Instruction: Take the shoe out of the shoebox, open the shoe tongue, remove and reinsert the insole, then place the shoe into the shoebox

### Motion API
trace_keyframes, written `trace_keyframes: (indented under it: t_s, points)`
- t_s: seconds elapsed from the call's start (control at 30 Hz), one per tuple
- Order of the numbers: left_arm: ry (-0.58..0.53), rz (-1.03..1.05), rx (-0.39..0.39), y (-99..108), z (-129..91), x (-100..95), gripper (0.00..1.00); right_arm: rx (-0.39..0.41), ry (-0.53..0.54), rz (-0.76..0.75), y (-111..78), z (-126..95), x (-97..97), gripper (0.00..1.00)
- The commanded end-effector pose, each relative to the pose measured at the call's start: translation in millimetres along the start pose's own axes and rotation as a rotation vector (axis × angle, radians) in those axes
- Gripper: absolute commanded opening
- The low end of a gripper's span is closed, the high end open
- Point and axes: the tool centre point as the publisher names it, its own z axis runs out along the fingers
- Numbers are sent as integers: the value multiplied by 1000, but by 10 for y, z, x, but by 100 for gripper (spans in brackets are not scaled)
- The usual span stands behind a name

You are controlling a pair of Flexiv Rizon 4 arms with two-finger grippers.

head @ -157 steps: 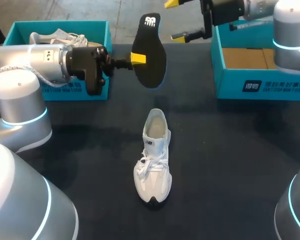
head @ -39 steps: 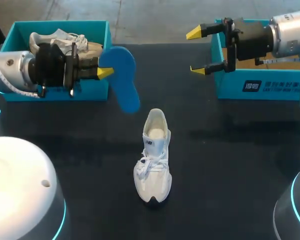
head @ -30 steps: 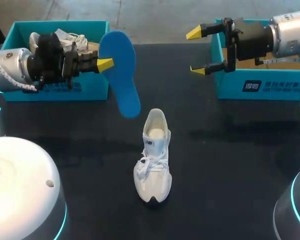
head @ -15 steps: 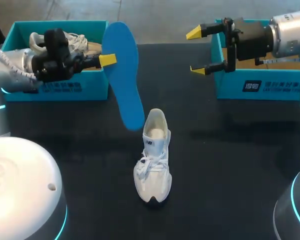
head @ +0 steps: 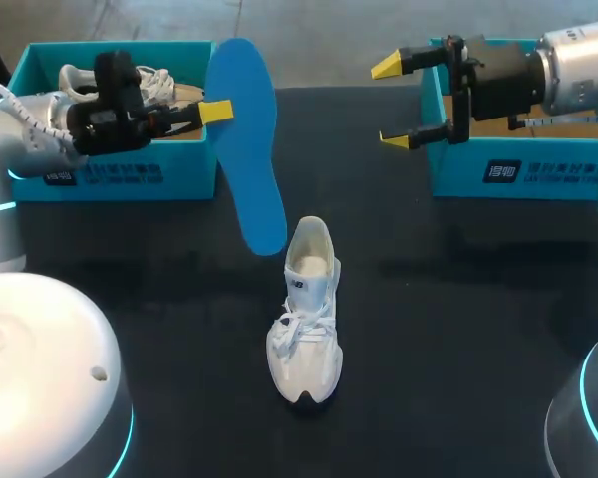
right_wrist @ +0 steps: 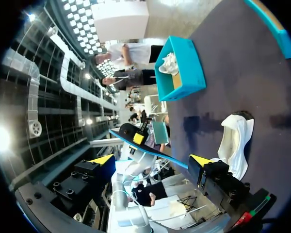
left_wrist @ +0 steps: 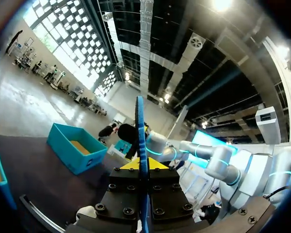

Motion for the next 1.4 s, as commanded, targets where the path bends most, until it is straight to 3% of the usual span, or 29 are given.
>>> trace_keyframes:
  t_s: [0.03,0.2,0.5,0.63,0.9,1.1,1.4]
  points:
    - [-5,0,-1,2,0,23,0,-2,-5,1,-6,7,6,100]
    - [-5,0,-1,2,0,23,0,-2,-5,1,-6,7,6,100]
    - [-14,-586,-20,-148,138,-26,0,-2,-5,1,-6,7,6,100]
    - [-37,-798,-70,-160,177,-55,0,-2,-5,1,-6,7,6,100]
    - [6,-1168,-88,-161,192,-95,0,-2,-5,1,-6,7,6,100]
    - [34,-1275,-118,-192,212,-54,0,-2,-5,1,-6,7,6,100]
    - [26,-1296,-123,-153,234,-170,0,-2,-5,1,-6,7,6,100]
